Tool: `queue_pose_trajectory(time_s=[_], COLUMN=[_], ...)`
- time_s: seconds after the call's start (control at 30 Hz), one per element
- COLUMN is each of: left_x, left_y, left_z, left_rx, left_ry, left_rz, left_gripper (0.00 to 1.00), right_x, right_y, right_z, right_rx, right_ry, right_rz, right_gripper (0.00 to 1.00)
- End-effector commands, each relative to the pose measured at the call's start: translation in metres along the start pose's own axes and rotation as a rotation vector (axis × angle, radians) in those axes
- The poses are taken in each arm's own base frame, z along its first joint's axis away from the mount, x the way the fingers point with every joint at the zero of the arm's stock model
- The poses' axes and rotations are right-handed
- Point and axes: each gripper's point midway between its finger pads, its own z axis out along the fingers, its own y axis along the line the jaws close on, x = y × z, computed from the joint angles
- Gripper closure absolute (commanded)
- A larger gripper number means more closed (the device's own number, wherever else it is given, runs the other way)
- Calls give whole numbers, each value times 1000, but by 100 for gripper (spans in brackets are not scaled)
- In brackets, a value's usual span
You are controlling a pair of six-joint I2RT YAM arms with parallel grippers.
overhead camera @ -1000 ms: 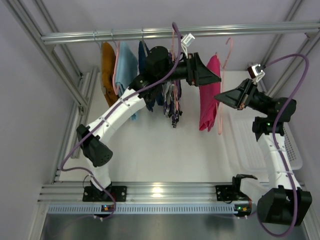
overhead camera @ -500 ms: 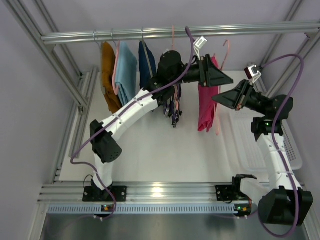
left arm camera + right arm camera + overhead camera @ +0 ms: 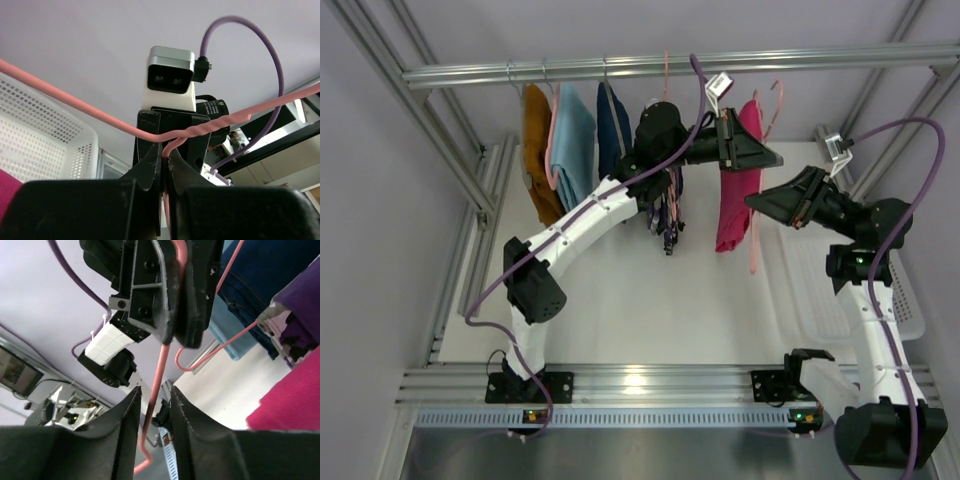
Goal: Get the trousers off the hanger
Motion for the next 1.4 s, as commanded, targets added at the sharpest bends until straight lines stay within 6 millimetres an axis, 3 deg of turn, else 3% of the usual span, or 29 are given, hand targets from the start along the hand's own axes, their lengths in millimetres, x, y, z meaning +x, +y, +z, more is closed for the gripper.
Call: queue_pose_trajectory(time_s=[0.0, 0.03, 0.1, 0.13, 0.23, 0.27, 0.37, 0.43, 0.5, 0.53, 0.57, 0.6, 0.7, 0.83, 0.97, 1.13, 1.37], left_x=[-32, -33, -38, -40, -47, -49, -51, -53, -54, -55, -56, -58, -60, -62, -65, -67, -64], left_y=[-86, -87, -89, -89, -86, -85, -86, -87, -88, -86, -87, -90, -88, -85, -92, -103, -110], left_z=[-21, -23, -28, -31, -37, -37, -36, -36, -35, -34, -34, -34, -33, -31, -32, -34, -34], left_rx=[208, 213, 219, 218, 209, 206, 220, 224, 227, 226, 226, 231, 231, 224, 244, 269, 279], left_ry=[-87, -88, -94, -96, -113, -117, -126, -128, -131, -130, -138, -141, -151, -157, -165, -169, -162], left_rz=[117, 115, 117, 118, 111, 110, 102, 103, 97, 89, 87, 89, 83, 70, 64, 62, 56], left_gripper=[100, 100, 100, 100, 100, 100, 100, 100, 100, 100, 100, 100, 100, 100, 100, 100, 100], right_x=[-3, -6, -20, -24, -55, -69, -82, -75, -53, -46, -36, -28, -19, -2, 12, 13, -3], right_y=[5, -10, -9, -15, -17, -24, -50, -64, -77, -81, -77, -85, -90, -92, -103, -105, -107], right_z=[-1, -7, -16, -23, -50, -67, -100, -112, -117, -119, -113, -116, -108, -82, -68, -55, -43], right_rx=[15, 84, 149, 192, 299, 362, 474, 522, 578, 597, 593, 626, 645, 583, 567, 538, 568], right_ry=[-17, -23, -51, -57, -133, -180, -213, -166, -125, -79, -49, -38, -11, 21, 14, -38, -108], right_rz=[-144, -128, -179, -200, -301, -325, -344, -423, -400, -509, -560, -560, -686, -736, -730, -822, -848], right_gripper=[66, 52, 27, 23, 18, 18, 17, 17, 12, 11, 10, 9, 8, 8, 8, 9, 15])
